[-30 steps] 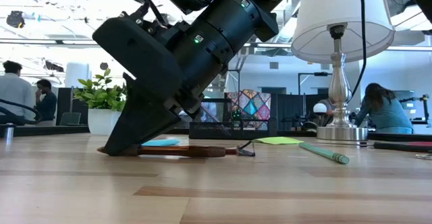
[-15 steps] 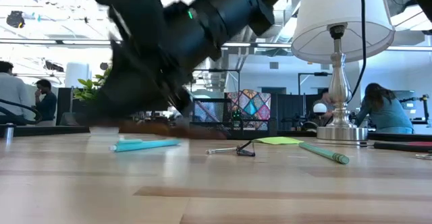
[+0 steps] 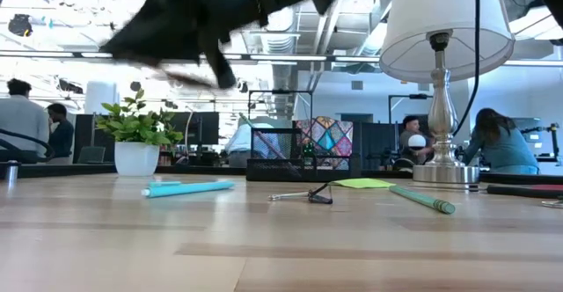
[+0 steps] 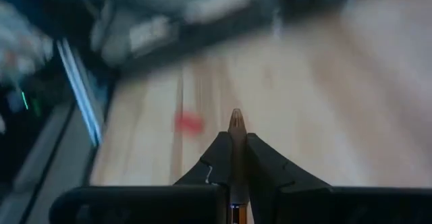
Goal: Pick and place office supplies into organizer
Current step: Put the brown pen into the black desk organizer
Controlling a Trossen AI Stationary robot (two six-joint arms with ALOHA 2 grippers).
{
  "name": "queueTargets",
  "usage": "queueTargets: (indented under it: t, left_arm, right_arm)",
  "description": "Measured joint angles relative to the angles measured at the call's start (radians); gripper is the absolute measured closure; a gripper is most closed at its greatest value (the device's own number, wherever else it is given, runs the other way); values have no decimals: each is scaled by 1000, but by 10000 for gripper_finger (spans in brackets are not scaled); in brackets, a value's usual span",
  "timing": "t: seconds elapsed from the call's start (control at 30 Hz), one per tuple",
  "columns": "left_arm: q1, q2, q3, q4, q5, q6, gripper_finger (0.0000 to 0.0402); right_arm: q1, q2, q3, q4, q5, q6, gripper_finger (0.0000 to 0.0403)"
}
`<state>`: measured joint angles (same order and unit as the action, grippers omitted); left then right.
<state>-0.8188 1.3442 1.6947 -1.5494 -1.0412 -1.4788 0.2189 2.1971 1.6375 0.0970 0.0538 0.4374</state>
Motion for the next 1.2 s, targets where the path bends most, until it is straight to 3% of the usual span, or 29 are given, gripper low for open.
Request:
queueTargets:
  t: [0.37,0.6,0.83,1.03,1.2]
  left_arm:
    - [0,-81,0,120,-146,221,365]
    - [0,-111,0,185,-280,365,365]
    - [0,-118,0,245,-430,487,365]
    - [0,-117,0,308,-410,592,365]
    - [0,-117,0,314,-377,621,365]
  right_arm:
    - [-173,-264,4,11,141,-137,386]
    - [-262,-349,4,74,273,-271,386]
    - [-331,-253,5,255,288,-393,386]
    - [-397,-141,1,367,298,-368,386]
    - [-434,-90,3,405,416,-360,386]
